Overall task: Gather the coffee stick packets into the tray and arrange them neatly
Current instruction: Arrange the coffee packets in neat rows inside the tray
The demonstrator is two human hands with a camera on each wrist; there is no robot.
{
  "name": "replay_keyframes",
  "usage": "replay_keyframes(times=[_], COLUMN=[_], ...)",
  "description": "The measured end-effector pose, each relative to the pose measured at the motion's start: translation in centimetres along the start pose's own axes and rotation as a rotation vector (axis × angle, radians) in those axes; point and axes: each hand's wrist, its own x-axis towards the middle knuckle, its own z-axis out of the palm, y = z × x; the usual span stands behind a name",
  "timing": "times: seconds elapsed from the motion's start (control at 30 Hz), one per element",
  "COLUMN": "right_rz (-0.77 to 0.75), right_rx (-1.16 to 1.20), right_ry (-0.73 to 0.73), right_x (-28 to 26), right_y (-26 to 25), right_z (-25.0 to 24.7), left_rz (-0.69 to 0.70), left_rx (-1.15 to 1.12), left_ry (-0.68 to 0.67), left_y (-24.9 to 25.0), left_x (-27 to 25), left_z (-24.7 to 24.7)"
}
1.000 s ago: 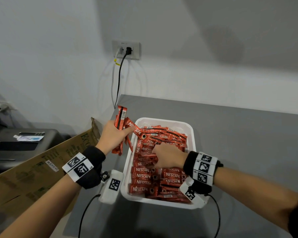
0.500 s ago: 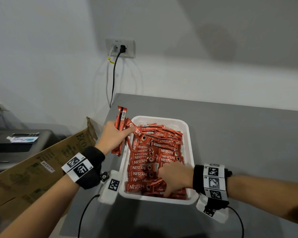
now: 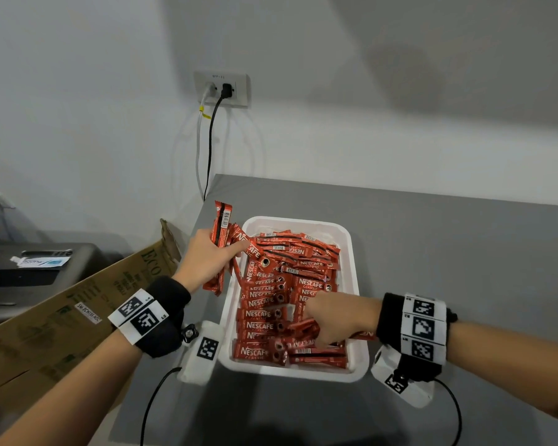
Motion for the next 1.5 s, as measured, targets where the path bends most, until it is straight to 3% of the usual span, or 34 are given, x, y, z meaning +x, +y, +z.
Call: replay_keyframes(times=[0.13,0.3,0.43,0.6,0.67,0.77,0.87,0.97,1.1,1.3,1.5], right_rz=[-0.02,0.035,0.033,-0.009,0.003,0.028,0.098,0.048,0.002,0.005,0.018], right_rx=[0.266,0.396,0.37,0.283,0.3,0.302,0.239,0.262,0.064,-0.315,-0.352], right_ry=[0.012,0.178,0.243,0.059,0.048,0.108,0.258,0.18,0.07,0.138,0.153], right_x=[0.2,1.1,1.6,1.0,0.8,0.8,0.8,1.1,0.7,0.8,0.9], right_y=[2.2,3.2,2.4,2.3,2.7,3.2,3.5,3.3,2.0,0.5,-0.3], right_z=[-0.9,0.6,1.9,2.0,1.9,1.8,1.8,2.1,2.4,2.9,2.9], left_rz=[-0.018,0.002,0.004,-0.043,-0.058,-0.043,-0.04,-0.067,-0.056,-0.092,-0.088], left_rx=[-0.029,-0.085,-0.136,-0.229,-0.274,-0.269,-0.264,-0.302,-0.333,-0.363,-0.321], left_ry=[0.022,0.024,0.039,0.177,0.204,0.179,0.159,0.144,0.096,0.058,0.047], left_y=[0.0,0.7,1.3,1.3,1.2,1.3,1.0,1.1,1.7,2.1,1.9], left_x=[-0.1,-0.3,-0.3,-0.1,0.1,-0.1,-0.1,0.1,-0.1,-0.4,-0.6], left_z=[0.2,1.2,1.9,1.7,1.4,1.4,1.8,2.2,2.6,2.6,2.8])
